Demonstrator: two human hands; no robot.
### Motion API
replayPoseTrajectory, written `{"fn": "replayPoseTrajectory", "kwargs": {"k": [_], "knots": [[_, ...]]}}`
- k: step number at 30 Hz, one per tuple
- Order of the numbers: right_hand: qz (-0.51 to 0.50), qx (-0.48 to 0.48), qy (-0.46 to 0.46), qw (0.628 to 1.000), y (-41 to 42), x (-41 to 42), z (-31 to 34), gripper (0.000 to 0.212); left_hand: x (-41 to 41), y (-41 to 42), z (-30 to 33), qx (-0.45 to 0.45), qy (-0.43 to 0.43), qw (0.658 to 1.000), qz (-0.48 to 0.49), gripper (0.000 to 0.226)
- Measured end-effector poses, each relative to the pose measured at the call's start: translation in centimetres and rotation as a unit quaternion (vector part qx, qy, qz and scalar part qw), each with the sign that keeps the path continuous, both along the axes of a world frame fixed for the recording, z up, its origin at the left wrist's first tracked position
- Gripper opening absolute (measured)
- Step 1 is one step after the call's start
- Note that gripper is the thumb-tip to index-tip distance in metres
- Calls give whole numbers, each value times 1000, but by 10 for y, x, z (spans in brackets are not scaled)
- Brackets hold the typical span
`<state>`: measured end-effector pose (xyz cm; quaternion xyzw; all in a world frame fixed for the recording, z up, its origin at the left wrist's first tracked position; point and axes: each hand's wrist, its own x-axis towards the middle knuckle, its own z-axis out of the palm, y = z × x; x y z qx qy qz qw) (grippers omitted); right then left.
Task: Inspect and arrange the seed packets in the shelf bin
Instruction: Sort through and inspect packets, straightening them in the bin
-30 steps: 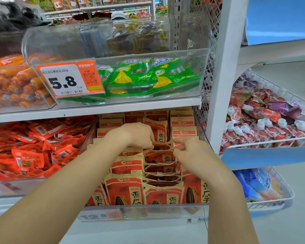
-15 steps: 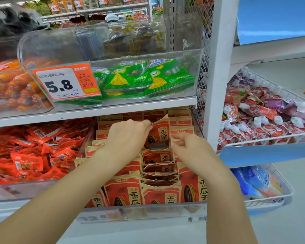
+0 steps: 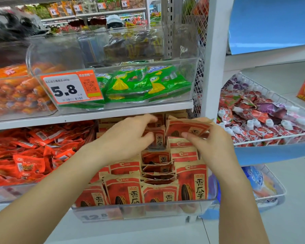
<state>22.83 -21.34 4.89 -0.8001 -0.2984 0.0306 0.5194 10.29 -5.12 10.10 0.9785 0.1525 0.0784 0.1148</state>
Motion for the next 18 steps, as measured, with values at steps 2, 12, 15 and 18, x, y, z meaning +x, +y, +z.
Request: {"fn": "replayPoseTrajectory", "kwargs": {"k": [2,12,15,18], "knots": [[-12,22,15,1000,-8,3,3,18,6,11,-11,32,75,996,19,40],[-11,14,26,999,-13,10,-2,12,87,36,-64,-75,257,963,31,66],[-6,11,26,1000,-14,14,-3,12,95,37,-68,-72,261,962,43,67],[2,19,28,999,-16,14,-1,10,91,32,-63,-49,238,969,46,57]]}}
